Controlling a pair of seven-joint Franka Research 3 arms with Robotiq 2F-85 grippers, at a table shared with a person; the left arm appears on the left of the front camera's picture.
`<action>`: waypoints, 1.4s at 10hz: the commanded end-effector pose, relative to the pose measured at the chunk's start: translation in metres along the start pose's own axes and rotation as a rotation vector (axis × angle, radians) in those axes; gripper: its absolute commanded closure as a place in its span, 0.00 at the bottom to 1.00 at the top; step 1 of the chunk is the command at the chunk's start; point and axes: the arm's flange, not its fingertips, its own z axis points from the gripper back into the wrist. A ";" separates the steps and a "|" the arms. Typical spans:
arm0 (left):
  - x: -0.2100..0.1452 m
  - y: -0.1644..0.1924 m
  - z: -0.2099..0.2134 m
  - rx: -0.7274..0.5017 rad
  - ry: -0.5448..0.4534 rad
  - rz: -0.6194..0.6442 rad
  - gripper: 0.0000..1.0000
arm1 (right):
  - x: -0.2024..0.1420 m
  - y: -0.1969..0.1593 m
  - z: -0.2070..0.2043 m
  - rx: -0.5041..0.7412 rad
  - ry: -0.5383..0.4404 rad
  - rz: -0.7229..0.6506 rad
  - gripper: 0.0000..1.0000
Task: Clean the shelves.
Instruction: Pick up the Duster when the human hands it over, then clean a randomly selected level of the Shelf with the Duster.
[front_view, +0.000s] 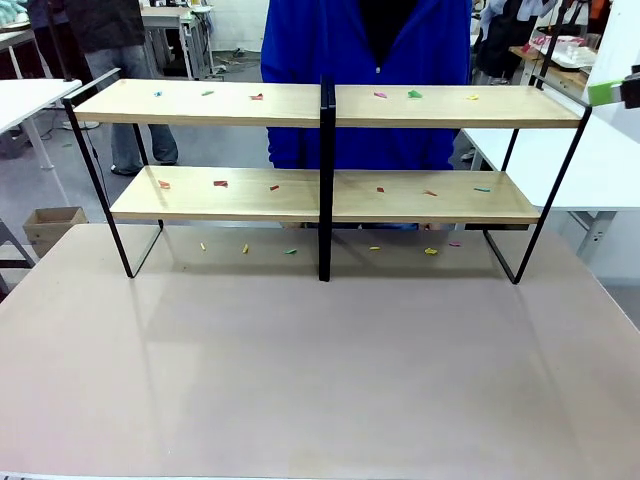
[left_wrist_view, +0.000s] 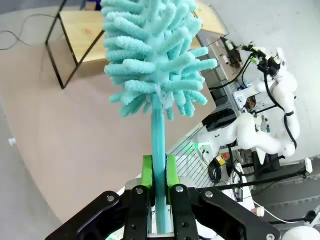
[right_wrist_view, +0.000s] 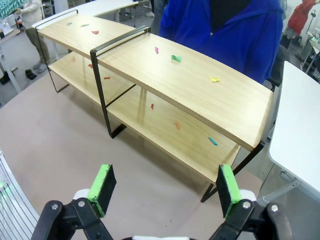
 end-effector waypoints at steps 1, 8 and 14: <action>0.022 -0.017 -0.013 0.009 0.036 -0.051 1.00 | 0.000 0.000 -0.001 -0.001 -0.001 0.002 0.00; 0.022 -0.017 -0.013 0.009 0.036 -0.051 1.00 | 0.000 0.000 -0.001 -0.001 -0.001 0.002 0.00; -0.013 -0.108 -0.037 -0.199 0.396 -0.451 0.88 | 0.000 0.000 -0.001 -0.001 -0.001 0.002 0.00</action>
